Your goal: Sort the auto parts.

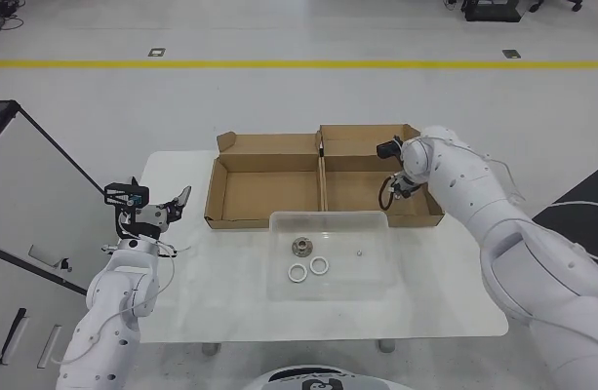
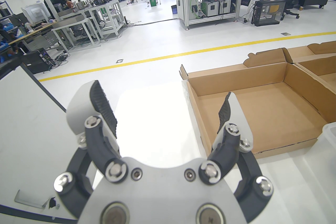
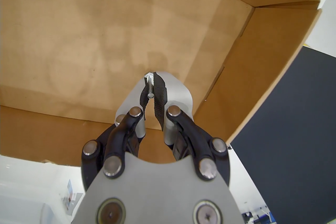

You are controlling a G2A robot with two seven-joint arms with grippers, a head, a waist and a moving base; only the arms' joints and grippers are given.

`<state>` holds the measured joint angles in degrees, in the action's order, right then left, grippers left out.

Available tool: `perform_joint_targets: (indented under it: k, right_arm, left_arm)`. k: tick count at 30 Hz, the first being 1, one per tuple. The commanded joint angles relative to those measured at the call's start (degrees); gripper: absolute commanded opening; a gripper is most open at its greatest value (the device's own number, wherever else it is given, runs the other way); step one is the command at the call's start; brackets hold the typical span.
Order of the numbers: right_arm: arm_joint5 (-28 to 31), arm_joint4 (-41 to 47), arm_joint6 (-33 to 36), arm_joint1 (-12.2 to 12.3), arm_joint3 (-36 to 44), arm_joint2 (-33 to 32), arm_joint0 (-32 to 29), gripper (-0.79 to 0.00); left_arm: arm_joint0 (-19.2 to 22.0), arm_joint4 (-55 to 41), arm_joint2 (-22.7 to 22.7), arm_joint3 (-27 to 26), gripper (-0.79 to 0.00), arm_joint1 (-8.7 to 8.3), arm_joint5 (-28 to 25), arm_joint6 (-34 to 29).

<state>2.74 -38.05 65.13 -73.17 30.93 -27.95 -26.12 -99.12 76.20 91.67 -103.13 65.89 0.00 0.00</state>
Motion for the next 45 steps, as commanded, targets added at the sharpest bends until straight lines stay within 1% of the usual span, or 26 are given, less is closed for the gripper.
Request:
perform_joint_targets:
  k: [1,7,8,9,11,12,14,15,21,25,28,32,35,38,41,45]
  right_arm:
    - [0.2,-0.1,-0.5,-0.4,-1.0,0.1,0.1,-0.785]
    - [0.4,0.1,-2.1,-1.6,-4.0,-0.2,0.5,-0.785]
    - [0.4,0.0,-2.3,-1.8,-4.4,-0.2,0.6,-0.64]
    - [0.6,0.3,-2.5,-2.0,-4.8,-0.3,0.6,-0.551]
    - [0.9,0.3,-2.8,-2.3,-5.7,-0.4,0.7,-0.48]
    - [0.9,0.4,-3.0,-2.5,-6.0,-0.5,0.8,-0.419]
    - [1.2,0.6,-3.8,-2.8,-6.8,-0.8,0.9,-0.086]
    - [1.3,0.5,-4.2,-2.9,-7.1,-0.8,1.0,0.0]
    - [2.1,0.0,-7.0,-3.3,-8.4,-1.4,1.6,0.0]
    - [3.9,-0.4,-9.6,-3.1,-8.5,-2.2,2.4,0.0]
    - [7.0,-0.2,-11.9,-2.5,-7.5,-3.2,3.1,0.0]
    - [9.0,-0.4,-13.0,-0.9,-2.5,-5.1,3.4,0.0]
    - [9.8,-0.5,-12.1,1.2,3.4,-7.4,2.2,0.0]
    - [9.6,-1.9,-10.7,4.1,12.1,-10.5,-0.3,0.0]
    - [8.1,-3.8,-7.0,7.5,25.0,-15.1,-4.8,0.0]
    - [6.4,-5.6,-0.2,12.0,44.2,-23.5,-13.7,0.0]
  left_arm:
    - [0.0,0.0,0.0,0.0,0.0,0.0,0.0,0.0]
    - [0.0,0.0,0.0,0.0,0.0,0.0,0.0,0.0]
    - [0.0,0.0,0.0,0.0,0.0,0.0,0.0,0.0]
    - [0.0,0.0,0.0,0.0,0.0,0.0,0.0,0.0]
    - [0.0,0.0,0.0,0.0,0.0,0.0,0.0,0.0]
    - [0.0,0.0,0.0,0.0,0.0,0.0,0.0,0.0]
    - [0.0,0.0,0.0,0.0,0.0,0.0,0.0,0.0]
    - [0.0,0.0,0.0,0.0,0.0,0.0,0.0,0.0]
    - [0.0,0.0,0.0,0.0,0.0,0.0,0.0,0.0]
    - [0.0,0.0,0.0,0.0,0.0,0.0,0.0,0.0]
    - [0.0,0.0,0.0,0.0,0.0,0.0,0.0,0.0]
    - [0.0,0.0,0.0,0.0,0.0,0.0,0.0,0.0]
    - [0.0,0.0,0.0,0.0,0.0,0.0,0.0,0.0]
    - [0.0,0.0,0.0,0.0,0.0,0.0,0.0,0.0]
    - [0.0,0.0,0.0,0.0,0.0,0.0,0.0,0.0]
    - [0.0,0.0,0.0,0.0,0.0,0.0,0.0,0.0]
